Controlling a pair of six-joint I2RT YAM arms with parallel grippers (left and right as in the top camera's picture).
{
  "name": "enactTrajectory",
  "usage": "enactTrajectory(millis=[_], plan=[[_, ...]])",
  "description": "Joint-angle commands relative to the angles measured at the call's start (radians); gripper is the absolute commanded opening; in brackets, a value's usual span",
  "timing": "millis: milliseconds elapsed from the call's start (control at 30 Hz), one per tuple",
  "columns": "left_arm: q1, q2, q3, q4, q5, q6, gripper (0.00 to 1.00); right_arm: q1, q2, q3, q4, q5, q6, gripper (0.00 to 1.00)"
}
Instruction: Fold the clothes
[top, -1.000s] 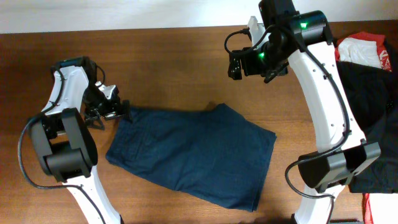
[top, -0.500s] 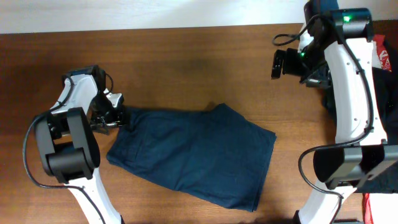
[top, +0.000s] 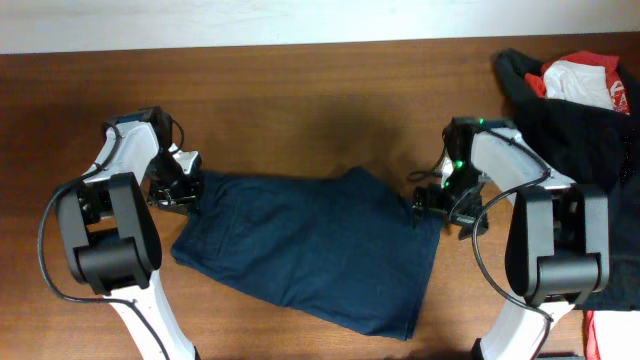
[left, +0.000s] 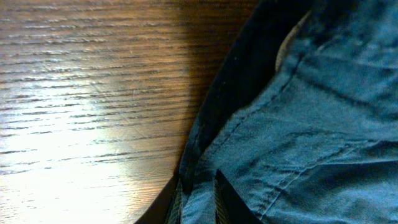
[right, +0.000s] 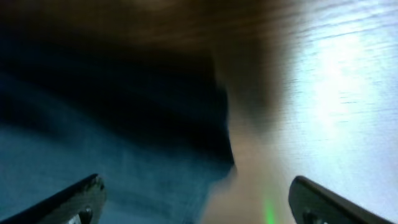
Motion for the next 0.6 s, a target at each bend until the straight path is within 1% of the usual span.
enactTrajectory(millis=[0,33,67,100,133,167,200,233,300,367,400,467,500,567], plan=[[-0.008,0.043,-0.027,0.021,0.028,0.013,0.18,0.003,-0.01,-0.061,0.076,-0.024,0.004,0.89],[-0.008,0.043,-0.027,0.022,0.028,0.013,0.18,0.003,-0.01,-0.067,0.1,-0.024,0.0,0.8],[-0.008,0.043,-0.027,0.022,0.028,0.013,0.19,0.003,-0.009,-0.069,0.116,-0.026,0.001,0.76],[-0.008,0.043,-0.027,0.022,0.028,0.013,0.19,0.004,-0.008,-0.074,0.137,-0.033,0.001,0.75],[-0.008,0.043,-0.027,0.022,0.028,0.013,0.24,0.003,-0.008,-0.085,0.162,-0.035,0.001,0.63],[-0.008,0.043,-0.027,0.022,0.028,0.013,0.24,0.003,-0.008,-0.095,0.189,-0.035,0.006,0.38],[-0.008,0.043,-0.027,0.021,0.028,0.013,0.24,0.003,-0.007,-0.095,0.203,-0.035,0.011,0.16],[-0.008,0.043,-0.027,0.021,0.029,0.013,0.24,0.003,-0.007,-0.095,0.218,-0.035,0.013,0.04],[-0.008,0.043,-0.027,0.023,0.061,0.005,0.24,0.002,-0.008,-0.088,0.263,-0.035,0.012,0.04],[-0.008,0.043,-0.027,0.03,0.107,0.005,0.24,-0.004,-0.007,-0.033,0.273,-0.031,0.011,0.04],[-0.008,0.043,-0.027,0.039,0.121,0.003,0.24,-0.012,-0.008,0.013,0.272,-0.023,0.011,0.04],[-0.008,0.043,-0.027,0.064,0.123,-0.077,0.23,-0.051,-0.007,0.161,0.27,-0.008,0.011,0.04],[-0.008,0.043,-0.027,0.067,0.124,-0.095,0.23,-0.076,-0.007,0.232,0.261,-0.008,0.011,0.04],[-0.008,0.043,-0.027,0.066,0.127,-0.094,0.23,-0.126,-0.006,0.354,0.242,-0.009,0.007,0.04]])
